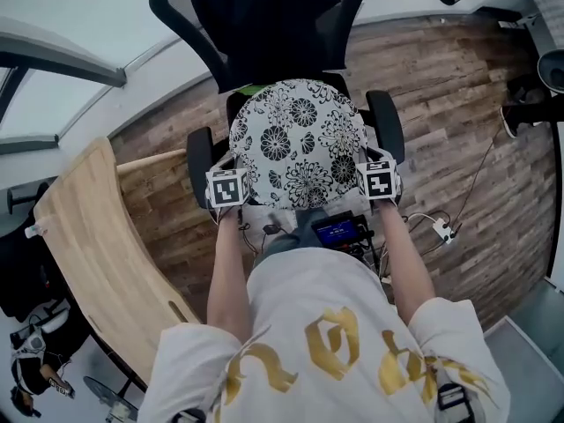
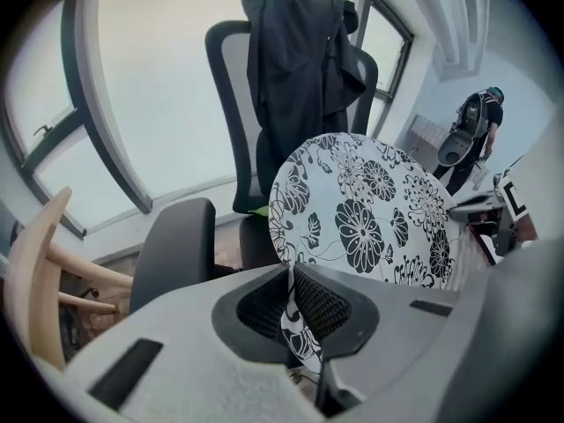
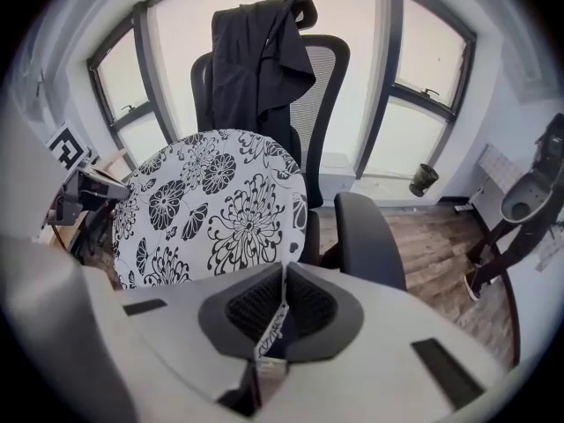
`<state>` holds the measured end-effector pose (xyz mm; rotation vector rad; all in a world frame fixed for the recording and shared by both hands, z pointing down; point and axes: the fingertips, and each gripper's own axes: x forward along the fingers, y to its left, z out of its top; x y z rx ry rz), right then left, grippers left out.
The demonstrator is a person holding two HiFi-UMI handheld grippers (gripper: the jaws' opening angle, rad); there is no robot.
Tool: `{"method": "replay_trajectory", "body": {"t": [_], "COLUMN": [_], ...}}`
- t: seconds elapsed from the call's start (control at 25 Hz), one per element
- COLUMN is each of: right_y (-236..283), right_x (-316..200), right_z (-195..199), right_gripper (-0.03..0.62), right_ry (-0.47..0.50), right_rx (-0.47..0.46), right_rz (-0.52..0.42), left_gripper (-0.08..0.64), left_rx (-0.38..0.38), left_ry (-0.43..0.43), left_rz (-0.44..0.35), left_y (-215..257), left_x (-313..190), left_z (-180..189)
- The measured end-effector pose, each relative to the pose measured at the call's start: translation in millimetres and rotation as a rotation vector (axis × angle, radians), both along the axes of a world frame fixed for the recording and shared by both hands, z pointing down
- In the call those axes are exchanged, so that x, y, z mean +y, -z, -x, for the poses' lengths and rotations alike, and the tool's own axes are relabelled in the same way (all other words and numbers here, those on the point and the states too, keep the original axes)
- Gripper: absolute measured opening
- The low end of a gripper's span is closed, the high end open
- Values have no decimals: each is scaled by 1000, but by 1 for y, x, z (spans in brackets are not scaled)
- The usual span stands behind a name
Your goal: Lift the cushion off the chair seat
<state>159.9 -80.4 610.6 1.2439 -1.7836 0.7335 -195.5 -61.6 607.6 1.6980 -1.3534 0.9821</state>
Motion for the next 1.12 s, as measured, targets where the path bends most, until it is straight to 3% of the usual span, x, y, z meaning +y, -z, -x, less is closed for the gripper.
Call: {"method": "replay_trajectory", "body": {"t": [0.44,1.12], "right_y": [36,103], "right_x": [42,65], "right_z": [-2,-8], "right_gripper": [18,17], "right_ry": [-16,-133], "right_rx": [13,-89], "right_rz": [-78,-223], "left_gripper": [25,25], "left_rx": [33,63], "left_ry": [-14,-43], "left_rz": [-101,-236], "left_y": [42,107], "left_x": [18,32], "left_z": [-2,-6]}}
